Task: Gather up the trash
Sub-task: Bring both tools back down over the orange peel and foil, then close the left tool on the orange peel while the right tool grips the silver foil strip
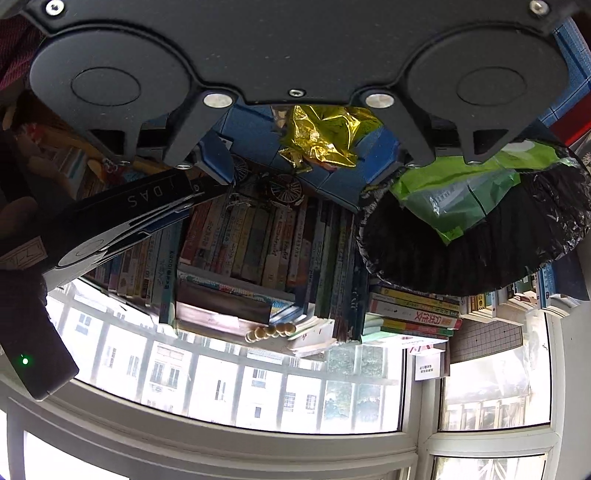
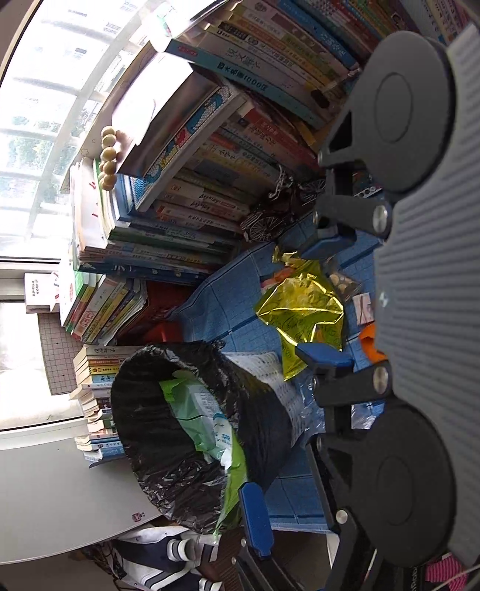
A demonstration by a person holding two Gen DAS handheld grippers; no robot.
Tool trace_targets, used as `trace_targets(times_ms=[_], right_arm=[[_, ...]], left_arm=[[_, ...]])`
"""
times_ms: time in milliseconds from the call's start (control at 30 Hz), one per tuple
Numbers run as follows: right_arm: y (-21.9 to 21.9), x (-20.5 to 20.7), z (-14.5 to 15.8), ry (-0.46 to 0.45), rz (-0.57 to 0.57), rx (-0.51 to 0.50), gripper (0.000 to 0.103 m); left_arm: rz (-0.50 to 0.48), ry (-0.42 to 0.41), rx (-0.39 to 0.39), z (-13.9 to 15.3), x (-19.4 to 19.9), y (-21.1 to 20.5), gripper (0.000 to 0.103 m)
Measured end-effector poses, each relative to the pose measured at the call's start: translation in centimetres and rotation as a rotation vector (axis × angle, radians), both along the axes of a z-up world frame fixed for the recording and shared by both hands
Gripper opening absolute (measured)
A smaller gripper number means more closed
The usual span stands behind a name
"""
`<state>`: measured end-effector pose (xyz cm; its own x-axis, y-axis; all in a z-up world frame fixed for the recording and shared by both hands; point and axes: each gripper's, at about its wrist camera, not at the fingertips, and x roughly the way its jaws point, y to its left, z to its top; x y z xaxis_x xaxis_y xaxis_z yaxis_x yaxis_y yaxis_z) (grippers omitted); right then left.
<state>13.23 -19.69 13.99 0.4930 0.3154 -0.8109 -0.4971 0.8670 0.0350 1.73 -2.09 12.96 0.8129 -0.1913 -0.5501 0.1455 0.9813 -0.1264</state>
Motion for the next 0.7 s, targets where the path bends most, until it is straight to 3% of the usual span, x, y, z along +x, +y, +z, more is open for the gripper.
trace_targets(times_ms=[167, 467, 567, 700], right_arm=[[-0.5, -0.5, -3.6, 0.047, 0.05, -0.09, 0.065], [-1.8, -0.3, -11.5, 0.14, 0.076, -0.044, 0.065], [-1.7, -0.6, -14.3, 0.183, 0.09, -0.093, 0.064], [-1.9, -0.8, -16.7, 0.224, 0.098, -0.104, 0.065]], left_arm=[[0.011, 0.051, 0.056, -4.6, 0.8, -1.9, 0.078], [0.011, 0.229, 0.14, -13.9, 2.2, -3.5, 0.075], [0.007, 0.297, 0.136, -16.2, 2.5, -3.8, 0.068], [-0.042, 0.368, 0.107, -17.7, 2.9, -4.4, 0.044]])
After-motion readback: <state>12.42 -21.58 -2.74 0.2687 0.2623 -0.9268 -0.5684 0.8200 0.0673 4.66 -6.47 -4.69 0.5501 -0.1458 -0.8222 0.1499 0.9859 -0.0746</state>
